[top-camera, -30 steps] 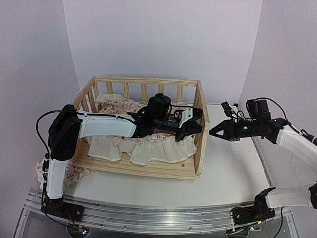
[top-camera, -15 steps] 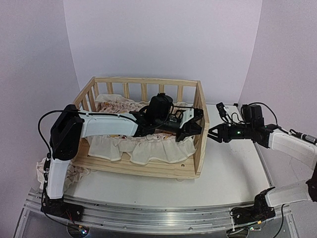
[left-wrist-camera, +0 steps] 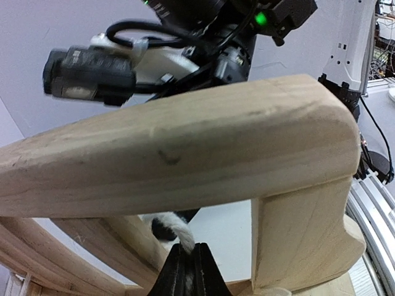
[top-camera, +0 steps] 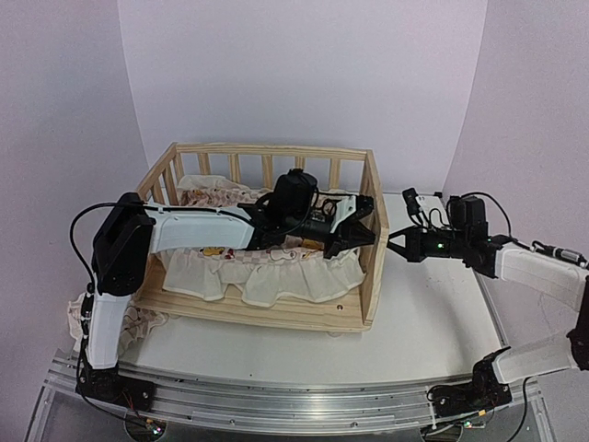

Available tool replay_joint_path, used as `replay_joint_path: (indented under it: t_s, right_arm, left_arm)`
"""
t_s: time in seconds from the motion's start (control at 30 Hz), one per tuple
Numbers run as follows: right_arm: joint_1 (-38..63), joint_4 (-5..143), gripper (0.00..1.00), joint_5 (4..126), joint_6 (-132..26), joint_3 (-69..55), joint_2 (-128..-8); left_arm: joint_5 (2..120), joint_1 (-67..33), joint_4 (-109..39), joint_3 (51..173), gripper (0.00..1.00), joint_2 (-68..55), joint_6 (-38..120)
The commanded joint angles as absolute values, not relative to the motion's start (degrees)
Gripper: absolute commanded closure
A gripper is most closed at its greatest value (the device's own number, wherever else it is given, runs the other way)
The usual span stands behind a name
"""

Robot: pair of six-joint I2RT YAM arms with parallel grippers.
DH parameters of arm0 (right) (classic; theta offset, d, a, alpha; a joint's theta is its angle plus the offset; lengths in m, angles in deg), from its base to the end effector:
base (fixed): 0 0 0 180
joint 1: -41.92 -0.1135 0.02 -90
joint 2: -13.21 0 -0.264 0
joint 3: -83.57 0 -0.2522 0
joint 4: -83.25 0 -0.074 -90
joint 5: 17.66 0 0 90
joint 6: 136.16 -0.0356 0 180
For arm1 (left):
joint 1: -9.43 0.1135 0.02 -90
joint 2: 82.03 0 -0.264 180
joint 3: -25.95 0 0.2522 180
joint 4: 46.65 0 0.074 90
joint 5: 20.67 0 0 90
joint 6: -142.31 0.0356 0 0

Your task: Set up the pet bed

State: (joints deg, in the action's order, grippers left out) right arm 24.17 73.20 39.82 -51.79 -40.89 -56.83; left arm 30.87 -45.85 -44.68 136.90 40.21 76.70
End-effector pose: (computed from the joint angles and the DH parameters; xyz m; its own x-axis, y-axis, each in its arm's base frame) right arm 0.2500 0.1001 0.2553 -0.4647 -0.0619 -0.8833 -0.6805 0.6633 0.3115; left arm 0.2708 -0.4296 0.2641 0.2892 0.1504 -0.9454 0.9542 -0.1248 0.2720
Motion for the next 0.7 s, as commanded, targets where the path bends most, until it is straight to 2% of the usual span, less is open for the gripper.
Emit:
replay_joint_path:
  t_s: [0.0, 0.07, 0.17, 0.3, 0.47, 0.67]
  right_arm:
    - [24.26, 67.87, 1.00, 42.95, -52.79, -39.78, -50.04]
    - [24.28, 63.00, 1.00, 43.78, -52.92, -38.21, -48.56]
    - [24.19, 60.26, 1.00, 43.28, -55.27, -37.32, -46.66]
    - [24.06, 59.15, 1.00, 44.19, -58.84, -36.84, -44.62]
    - [23.14, 57.75, 1.00, 46.52, -63.98, -35.18, -45.23]
    - [20.69, 57.54, 1.00, 49.38, -65.94, -34.88, -45.44]
  left_arm:
    - [29.20, -45.10, -42.62, 138.53, 0.75, 37.30, 76.96]
    - [28.93, -44.51, -40.67, 138.12, 0.61, 35.63, 77.41]
    - [28.37, -43.94, -37.35, 136.87, 0.53, 31.93, 78.06]
    - [30.74, -45.05, -33.48, 131.12, 0.53, 26.18, 78.44]
    - [47.03, -50.61, -33.98, 120.82, 0.56, 18.50, 74.25]
    - [57.82, -54.56, -35.27, 114.44, 0.57, 16.05, 69.43]
